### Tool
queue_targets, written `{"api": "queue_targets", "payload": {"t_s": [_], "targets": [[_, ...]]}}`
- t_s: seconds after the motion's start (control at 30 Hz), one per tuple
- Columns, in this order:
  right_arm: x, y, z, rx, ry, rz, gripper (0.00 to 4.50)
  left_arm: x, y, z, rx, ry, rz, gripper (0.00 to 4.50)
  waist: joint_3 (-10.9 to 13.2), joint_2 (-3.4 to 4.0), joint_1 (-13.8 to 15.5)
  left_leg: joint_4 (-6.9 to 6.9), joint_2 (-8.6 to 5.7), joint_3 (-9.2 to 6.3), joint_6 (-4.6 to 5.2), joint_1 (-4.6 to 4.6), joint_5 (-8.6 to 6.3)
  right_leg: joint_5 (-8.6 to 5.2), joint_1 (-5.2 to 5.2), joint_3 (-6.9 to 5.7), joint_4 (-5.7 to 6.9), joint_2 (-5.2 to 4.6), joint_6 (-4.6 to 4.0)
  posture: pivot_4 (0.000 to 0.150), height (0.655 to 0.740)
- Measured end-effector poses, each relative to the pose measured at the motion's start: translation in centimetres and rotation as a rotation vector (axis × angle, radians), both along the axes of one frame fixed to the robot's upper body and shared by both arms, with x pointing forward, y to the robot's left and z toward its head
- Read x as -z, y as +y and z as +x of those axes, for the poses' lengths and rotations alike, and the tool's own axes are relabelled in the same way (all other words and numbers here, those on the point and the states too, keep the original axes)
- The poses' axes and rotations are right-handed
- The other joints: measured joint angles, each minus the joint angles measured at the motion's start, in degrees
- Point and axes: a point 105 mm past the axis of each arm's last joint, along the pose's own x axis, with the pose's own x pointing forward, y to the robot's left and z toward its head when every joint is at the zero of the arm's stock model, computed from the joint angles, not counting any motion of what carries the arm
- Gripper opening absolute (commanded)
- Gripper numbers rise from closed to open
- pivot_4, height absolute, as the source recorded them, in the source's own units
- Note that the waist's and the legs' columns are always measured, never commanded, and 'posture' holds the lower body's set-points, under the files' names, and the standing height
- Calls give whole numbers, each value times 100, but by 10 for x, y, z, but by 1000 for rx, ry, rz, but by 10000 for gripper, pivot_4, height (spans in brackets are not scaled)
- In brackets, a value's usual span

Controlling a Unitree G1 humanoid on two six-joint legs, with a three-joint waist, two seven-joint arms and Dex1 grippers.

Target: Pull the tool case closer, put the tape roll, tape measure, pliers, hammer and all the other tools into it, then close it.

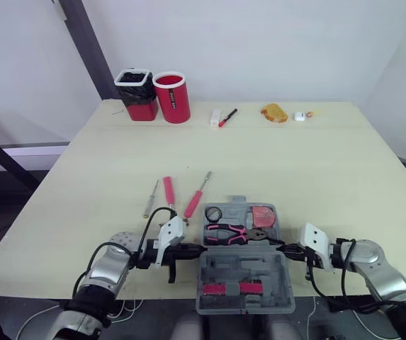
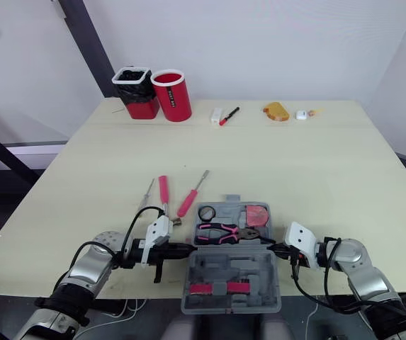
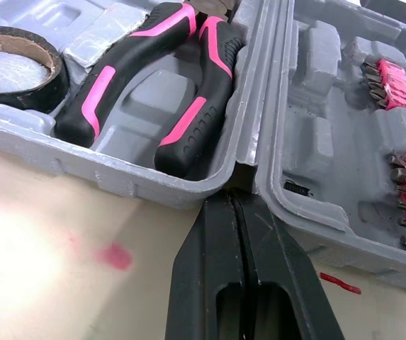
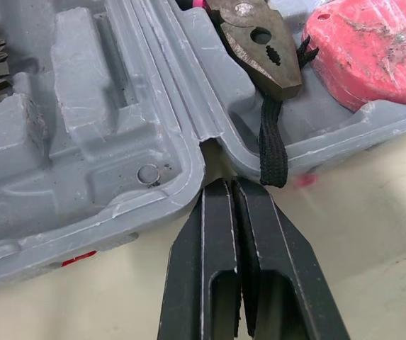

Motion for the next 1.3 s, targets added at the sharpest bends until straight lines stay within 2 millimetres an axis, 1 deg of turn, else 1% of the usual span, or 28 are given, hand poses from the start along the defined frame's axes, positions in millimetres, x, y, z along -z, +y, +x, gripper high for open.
{"api": "queue_targets", "payload": {"t_s": [0.33, 0.7, 0.97, 1.3], "targets": [[-1, 2, 15, 71, -34, 21, 1029, -7, 1, 19, -65, -41, -3, 0, 0, 0, -3, 2, 0, 0, 0, 0, 0, 1, 1, 1, 1, 0, 0, 1500, 7371], [-3, 3, 27, 118, -75, 27, 1029, -8, 2, 28, -83, -66, 3, 0, 0, 0, -9, 2, 0, -1, 0, 0, 0, 1, 1, 0, 3, 1, 0, 1500, 7371], [-4, 4, 31, 129, -87, 24, 1029, -9, 2, 31, -87, -74, 8, 0, 0, 0, -8, 2, 0, -1, 0, 0, 0, 1, 1, 0, 3, 1, 0, 1500, 7371], [-4, 5, 37, 145, -105, 28, 1029, -10, 3, 41, -135, -96, 4, 0, 0, 0, -10, 3, 0, -1, 0, 0, 0, 1, 1, 0, 3, 1, 1, 1500, 7371]]}}
